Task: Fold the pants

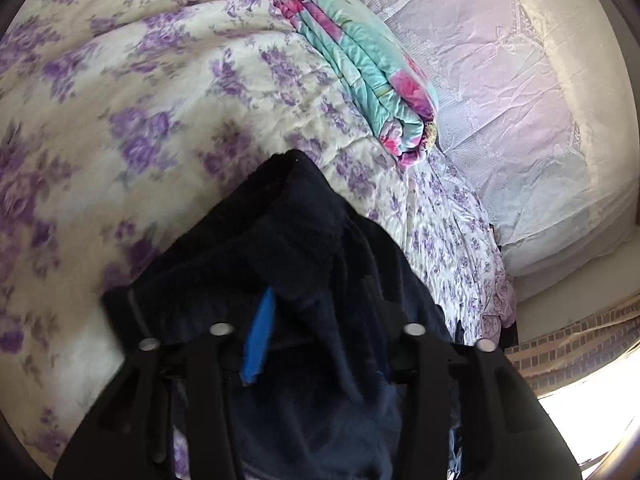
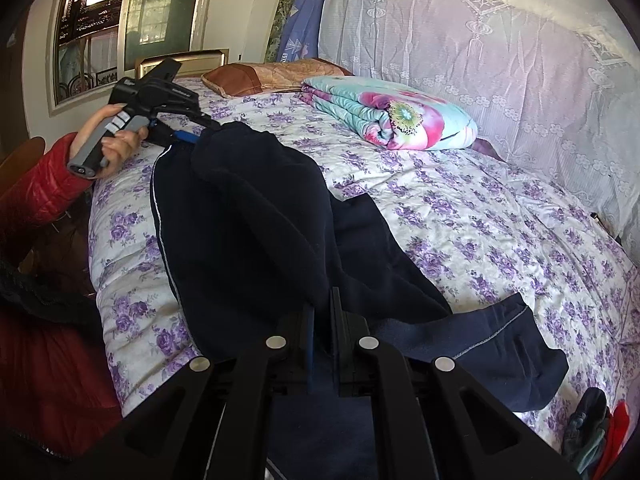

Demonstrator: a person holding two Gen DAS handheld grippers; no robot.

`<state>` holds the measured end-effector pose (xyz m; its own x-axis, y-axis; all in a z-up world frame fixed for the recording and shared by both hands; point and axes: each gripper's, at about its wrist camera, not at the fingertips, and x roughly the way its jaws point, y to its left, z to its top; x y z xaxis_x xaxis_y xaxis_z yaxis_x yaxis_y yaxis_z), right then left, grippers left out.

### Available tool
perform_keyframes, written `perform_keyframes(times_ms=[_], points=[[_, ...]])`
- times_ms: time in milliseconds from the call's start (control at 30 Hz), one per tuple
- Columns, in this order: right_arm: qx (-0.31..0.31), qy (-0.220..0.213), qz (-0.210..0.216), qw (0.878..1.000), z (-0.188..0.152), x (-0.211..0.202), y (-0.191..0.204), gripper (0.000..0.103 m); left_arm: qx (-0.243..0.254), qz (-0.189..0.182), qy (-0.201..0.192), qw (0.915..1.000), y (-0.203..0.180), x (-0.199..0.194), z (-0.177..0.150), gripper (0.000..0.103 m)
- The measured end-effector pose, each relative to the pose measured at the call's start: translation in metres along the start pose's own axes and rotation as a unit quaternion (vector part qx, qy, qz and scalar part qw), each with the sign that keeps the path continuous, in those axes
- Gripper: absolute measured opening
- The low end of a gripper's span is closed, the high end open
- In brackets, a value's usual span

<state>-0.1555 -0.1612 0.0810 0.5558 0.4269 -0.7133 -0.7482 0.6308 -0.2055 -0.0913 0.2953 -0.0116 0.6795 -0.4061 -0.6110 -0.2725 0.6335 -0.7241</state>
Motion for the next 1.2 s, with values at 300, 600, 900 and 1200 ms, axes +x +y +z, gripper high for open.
perform_keyframes(times_ms=[300, 600, 900, 1200], points=[[-0.001, -0.007, 0.002, 1.000, -0.003, -0.013, 0.006, 0.007, 0.024, -0.031, -0.027, 0.9989, -0.010, -0.051, -0.009, 0.017], [-0.006, 0.040, 0.041, 0.998, -0.040, 0.003, 0.046, 0.007, 0.003, -0.009, 0.002, 1.0000, 0.043, -0.039, -0.039, 0.015], [0.030, 0.062, 0.060, 0.996, -0.060, 0.020, 0.050, 0.010, 0.054, 0.043, -0.062, 0.9957, 0.019, -0.094, -0.057, 0.022], [0.079, 0.046, 0.085, 0.992, -0.065, 0.011, 0.046, 0.032, 0.185, 0.009, 0.007, 0.9827, -0.066, -0.029, -0.093, 0.048]])
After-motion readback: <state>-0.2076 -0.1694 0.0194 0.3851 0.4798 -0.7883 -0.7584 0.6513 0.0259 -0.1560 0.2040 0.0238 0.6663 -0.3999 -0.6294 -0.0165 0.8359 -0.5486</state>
